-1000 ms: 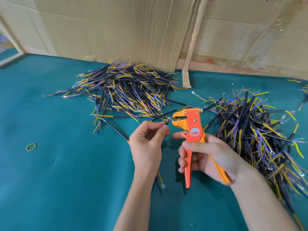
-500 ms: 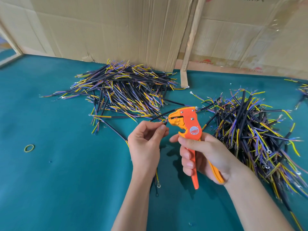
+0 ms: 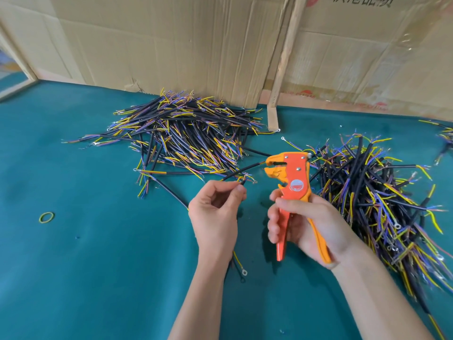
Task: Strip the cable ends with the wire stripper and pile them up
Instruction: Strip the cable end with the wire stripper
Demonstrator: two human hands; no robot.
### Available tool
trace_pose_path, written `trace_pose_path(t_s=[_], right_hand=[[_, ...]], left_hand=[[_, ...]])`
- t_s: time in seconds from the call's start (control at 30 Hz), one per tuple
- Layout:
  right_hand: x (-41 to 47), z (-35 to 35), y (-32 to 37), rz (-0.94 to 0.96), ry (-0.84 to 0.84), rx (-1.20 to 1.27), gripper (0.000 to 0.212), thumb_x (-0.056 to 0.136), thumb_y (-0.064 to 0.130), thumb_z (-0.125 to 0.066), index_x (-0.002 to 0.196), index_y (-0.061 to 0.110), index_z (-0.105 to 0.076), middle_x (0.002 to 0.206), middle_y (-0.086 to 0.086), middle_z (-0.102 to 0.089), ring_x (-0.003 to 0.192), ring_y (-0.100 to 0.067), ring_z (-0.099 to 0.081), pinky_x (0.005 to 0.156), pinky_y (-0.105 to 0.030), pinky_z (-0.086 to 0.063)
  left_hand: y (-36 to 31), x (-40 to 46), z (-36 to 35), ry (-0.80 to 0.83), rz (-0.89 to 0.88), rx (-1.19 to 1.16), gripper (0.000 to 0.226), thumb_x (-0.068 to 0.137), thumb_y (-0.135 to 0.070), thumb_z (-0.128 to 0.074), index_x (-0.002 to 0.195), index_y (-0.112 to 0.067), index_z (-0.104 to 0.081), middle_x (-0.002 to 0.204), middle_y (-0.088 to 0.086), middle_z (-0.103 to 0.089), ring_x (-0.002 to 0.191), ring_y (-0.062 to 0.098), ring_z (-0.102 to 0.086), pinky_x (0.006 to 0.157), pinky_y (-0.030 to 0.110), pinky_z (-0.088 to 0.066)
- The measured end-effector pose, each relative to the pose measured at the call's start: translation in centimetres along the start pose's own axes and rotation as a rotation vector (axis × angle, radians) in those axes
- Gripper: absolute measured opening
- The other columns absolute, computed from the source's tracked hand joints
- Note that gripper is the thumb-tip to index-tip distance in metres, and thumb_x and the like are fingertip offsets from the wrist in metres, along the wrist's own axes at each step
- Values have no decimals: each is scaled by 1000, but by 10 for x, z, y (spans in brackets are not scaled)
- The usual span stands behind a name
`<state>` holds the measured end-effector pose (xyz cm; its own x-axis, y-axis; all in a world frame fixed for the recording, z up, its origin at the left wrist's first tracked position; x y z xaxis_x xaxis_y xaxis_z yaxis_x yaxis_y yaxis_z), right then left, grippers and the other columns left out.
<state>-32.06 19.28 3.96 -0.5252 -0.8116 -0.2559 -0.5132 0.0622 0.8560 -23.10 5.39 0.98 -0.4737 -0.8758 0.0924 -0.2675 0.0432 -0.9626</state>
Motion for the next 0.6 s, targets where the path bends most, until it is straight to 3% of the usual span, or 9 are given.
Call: trace_pose_path(t_s=[0.13, 0.37, 0.6], right_hand=[[-6, 8, 6, -36, 34, -75, 28, 78, 6, -70, 104, 1, -60, 81, -28, -60, 65, -38, -61, 60, -45, -56], [-3, -7, -9, -142, 49, -126, 27, 76, 5, -75, 101, 1, -65, 85, -30, -64, 71, -41, -65, 67, -48, -58], [1, -8, -3, 6, -11, -16, 32, 76, 10, -71, 106, 0, -64, 94, -26, -68, 71, -38, -67, 65, -45, -59]], left_hand=[[1, 1, 3, -43, -14, 22, 19, 83, -2, -76, 76, -19, -74, 73, 3, -74, 69, 16, -68, 67, 27, -56], [-4, -2, -1, -53, -64, 115, 21, 82, 1, -77, 73, -17, -73, 70, -4, -73, 64, 7, -63, 64, 18, -51], [-6, -3, -3, -17, -61, 122, 21, 81, 5, -74, 73, -14, -69, 68, -5, -70, 63, 6, -61, 64, 17, -49]])
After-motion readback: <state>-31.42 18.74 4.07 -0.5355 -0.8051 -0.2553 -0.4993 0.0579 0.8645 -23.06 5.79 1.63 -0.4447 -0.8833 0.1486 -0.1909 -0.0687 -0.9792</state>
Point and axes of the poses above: each hand's wrist, its own x-axis towards the middle knuckle, its own z-axis out of the back of the hand, y = z × x, the point moved 4 cm from there along x, towards the middle knuckle
